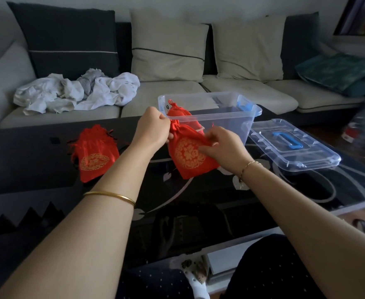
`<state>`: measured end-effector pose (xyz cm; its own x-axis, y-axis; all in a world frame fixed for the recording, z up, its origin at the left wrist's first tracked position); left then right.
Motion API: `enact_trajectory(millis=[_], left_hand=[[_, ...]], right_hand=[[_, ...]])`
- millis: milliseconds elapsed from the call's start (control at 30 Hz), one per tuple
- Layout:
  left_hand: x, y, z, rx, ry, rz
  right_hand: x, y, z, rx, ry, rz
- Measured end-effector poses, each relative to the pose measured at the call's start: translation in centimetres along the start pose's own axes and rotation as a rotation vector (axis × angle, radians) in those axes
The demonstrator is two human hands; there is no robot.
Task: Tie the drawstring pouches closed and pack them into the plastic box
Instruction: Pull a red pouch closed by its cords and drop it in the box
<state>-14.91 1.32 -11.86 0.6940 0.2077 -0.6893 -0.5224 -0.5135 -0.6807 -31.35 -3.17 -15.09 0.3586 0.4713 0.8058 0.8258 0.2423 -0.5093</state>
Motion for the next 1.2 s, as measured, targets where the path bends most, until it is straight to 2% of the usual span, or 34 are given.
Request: enact_trajectory(millis=[100, 267, 433, 567, 633, 733, 800, 900, 1067, 1133, 1200], left_hand=[[-0.3, 0.0, -0.3, 0.011, -0.009, 0.091], [-1.0, 0.1, -1.4, -0.007, -0.105, 0.335], [-2.3, 0.6, -3.6, -0.065, -0.112, 0.219], [-2.9, 0.6, -5.9, -0.075, -0.089, 0.136], [-2.9, 0.7, -6.8, -0.076, -0.077, 0.114], [-2.5, 0.5, -7.7, -0.104, -0.072, 0.108], [-1.8, 0.3, -7.8, -0.15, -0.083, 0.089], [0.3, -0.3, -7.7, -0.278, -0.13, 0.053], [4.0, -0.1, -5.5, -0.403, -0.221, 0.075], [5.9, -0.5, -3.4, -0.419, -0.291, 0.051], [8.5, -0.9, -2.0, -0.412, -0.362, 0.005]], right_hand=[[0.5, -1.1, 0.1, -0.035, -0.045, -0.006], [1.5, -3.5, -1.9, -0.141, -0.011, -0.096], [1.9, -7.5, -9.0, -0.277, 0.099, 0.08], [1.2, -7.9, -14.5, -0.198, 0.293, 0.191], [0.3, -7.7, -16.1, -0.22, 0.345, 0.245], [-0.6, -6.7, -17.0, -0.083, 0.358, 0.306], [-0.8, -5.9, -16.4, 0.006, 0.384, 0.432], [0.4, -5.6, -15.6, -0.023, 0.285, 0.551], [5.4, -4.0, -13.4, -0.16, 0.007, 0.412], [7.6, -0.8, -11.6, -0.076, -0.082, 0.299], [8.9, 3.6, -9.4, 0.073, -0.126, 0.297]])
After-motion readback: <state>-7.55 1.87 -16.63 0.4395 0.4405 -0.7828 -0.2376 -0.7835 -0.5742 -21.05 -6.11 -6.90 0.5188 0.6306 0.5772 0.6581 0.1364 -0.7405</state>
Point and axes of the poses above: each hand's wrist, its own z-axis away from the middle knuckle, its own y-axis out of the palm, x = y × z, the point moved 2 cm from there along -z, towards the middle knuckle, and after that the axes turned 15 degrees about -z, right-handed, at the moved point
